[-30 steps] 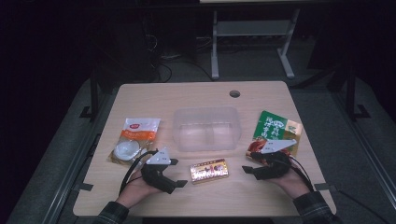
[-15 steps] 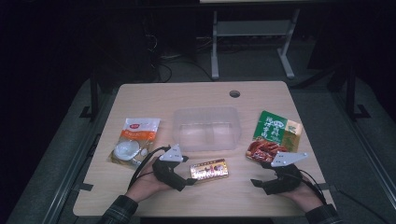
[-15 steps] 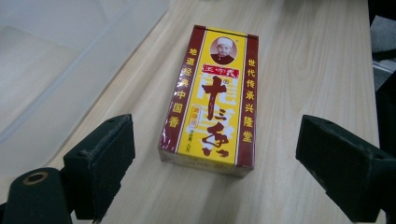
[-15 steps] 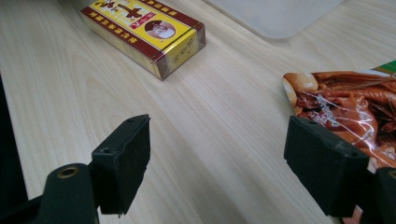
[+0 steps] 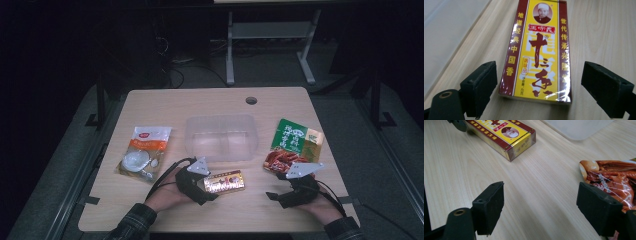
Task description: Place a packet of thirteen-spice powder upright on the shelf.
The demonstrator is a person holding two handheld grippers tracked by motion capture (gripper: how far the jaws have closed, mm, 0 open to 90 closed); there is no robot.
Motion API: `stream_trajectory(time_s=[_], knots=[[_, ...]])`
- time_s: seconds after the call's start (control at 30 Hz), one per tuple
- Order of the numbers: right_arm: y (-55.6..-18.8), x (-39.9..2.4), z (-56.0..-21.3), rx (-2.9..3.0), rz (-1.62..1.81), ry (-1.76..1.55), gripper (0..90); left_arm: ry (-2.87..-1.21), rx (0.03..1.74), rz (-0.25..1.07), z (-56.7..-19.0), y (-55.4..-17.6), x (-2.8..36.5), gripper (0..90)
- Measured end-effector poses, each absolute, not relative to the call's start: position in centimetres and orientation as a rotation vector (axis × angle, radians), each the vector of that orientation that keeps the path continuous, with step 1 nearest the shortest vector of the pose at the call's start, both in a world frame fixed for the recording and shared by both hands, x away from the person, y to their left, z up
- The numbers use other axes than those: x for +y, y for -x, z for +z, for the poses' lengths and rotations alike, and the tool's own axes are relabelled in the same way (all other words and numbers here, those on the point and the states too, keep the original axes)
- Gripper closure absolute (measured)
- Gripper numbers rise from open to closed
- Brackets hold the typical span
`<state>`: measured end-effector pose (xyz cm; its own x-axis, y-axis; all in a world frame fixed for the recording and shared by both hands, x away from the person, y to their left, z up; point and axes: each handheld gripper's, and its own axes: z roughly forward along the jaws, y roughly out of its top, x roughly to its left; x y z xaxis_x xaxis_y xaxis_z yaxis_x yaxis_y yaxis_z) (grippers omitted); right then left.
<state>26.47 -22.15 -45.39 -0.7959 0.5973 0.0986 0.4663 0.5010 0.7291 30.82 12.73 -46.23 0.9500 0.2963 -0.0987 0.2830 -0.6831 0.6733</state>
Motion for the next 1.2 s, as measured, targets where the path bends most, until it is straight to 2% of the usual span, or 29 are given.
stream_trajectory(time_s=[0.3,0.57,0.87,1.03,1.2], knots=[[-26.6,-22.1,-45.4,2.567,1.168,-0.906,21.8,-2.391,0.358,0.041,-46.7,-31.2,12.6,16.9],[-26.6,-22.2,-45.3,2.559,1.174,-0.896,21.9,-2.42,0.312,0.07,-46.4,-31.1,12.6,30.4],[-26.6,-22.4,-45.1,2.554,1.206,-0.875,21.1,-2.431,0.31,0.073,-46.3,-31.0,12.6,32.2],[-26.6,-22.5,-44.9,2.543,1.218,-0.876,19.2,-2.385,0.352,-0.008,-46.0,-31.4,13.1,32.3],[-26.5,-22.5,-44.8,2.552,1.226,-0.876,17.8,-2.332,0.361,-0.034,-45.1,-31.4,13.9,32.3]])
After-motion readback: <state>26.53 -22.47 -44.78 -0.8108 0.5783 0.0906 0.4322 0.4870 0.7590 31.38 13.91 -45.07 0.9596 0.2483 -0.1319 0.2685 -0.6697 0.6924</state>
